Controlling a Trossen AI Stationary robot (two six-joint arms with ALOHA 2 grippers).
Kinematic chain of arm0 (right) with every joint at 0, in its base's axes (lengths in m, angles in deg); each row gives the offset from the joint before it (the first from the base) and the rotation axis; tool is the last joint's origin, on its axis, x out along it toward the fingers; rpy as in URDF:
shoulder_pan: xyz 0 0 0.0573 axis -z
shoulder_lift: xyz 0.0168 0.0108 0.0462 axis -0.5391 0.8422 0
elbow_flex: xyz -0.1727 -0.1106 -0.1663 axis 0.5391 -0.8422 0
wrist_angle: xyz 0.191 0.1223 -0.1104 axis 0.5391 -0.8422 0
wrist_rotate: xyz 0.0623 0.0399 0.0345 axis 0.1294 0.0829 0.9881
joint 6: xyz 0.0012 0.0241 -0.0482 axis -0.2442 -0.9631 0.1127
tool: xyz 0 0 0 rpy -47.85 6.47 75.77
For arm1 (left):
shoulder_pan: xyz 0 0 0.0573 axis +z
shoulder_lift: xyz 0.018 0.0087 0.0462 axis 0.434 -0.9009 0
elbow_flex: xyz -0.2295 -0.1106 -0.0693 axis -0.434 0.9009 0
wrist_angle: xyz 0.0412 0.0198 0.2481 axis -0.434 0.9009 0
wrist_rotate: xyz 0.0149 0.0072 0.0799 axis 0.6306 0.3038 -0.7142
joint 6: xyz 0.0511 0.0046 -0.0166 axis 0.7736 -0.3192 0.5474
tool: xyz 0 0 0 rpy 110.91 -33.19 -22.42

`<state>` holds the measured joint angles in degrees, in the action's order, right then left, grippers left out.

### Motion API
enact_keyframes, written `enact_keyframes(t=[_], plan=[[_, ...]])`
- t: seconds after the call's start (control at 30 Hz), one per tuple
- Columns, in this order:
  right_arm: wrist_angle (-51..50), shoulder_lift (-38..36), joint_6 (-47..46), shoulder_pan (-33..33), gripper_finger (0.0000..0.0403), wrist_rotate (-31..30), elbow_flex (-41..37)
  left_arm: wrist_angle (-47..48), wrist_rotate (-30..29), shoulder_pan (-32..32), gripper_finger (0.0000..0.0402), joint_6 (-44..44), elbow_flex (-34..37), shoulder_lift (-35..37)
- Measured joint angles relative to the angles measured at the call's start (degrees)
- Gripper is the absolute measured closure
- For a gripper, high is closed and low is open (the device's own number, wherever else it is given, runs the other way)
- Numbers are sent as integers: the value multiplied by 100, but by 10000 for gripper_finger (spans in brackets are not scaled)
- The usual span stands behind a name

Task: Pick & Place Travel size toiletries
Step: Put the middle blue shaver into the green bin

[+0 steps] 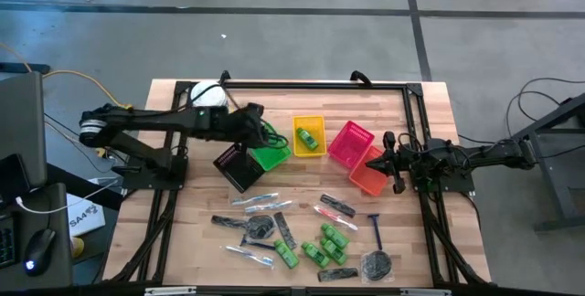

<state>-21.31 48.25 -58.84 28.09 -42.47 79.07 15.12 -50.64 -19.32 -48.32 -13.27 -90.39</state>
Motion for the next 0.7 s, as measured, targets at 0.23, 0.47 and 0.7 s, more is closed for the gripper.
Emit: enact_keyframes(t=[0.23, 0.47, 0.7], plan=[[-7, 0, 0, 1, 398, 2, 2, 17, 551, 458, 380, 525, 0, -609], [-35, 0, 2, 0, 399, -2, 2, 128, 1042, 526, 380, 597, 2, -1116], [-35, 0, 2, 0, 400, -6, 1, 99, 1031, 526, 380, 565, 2, -1609]])
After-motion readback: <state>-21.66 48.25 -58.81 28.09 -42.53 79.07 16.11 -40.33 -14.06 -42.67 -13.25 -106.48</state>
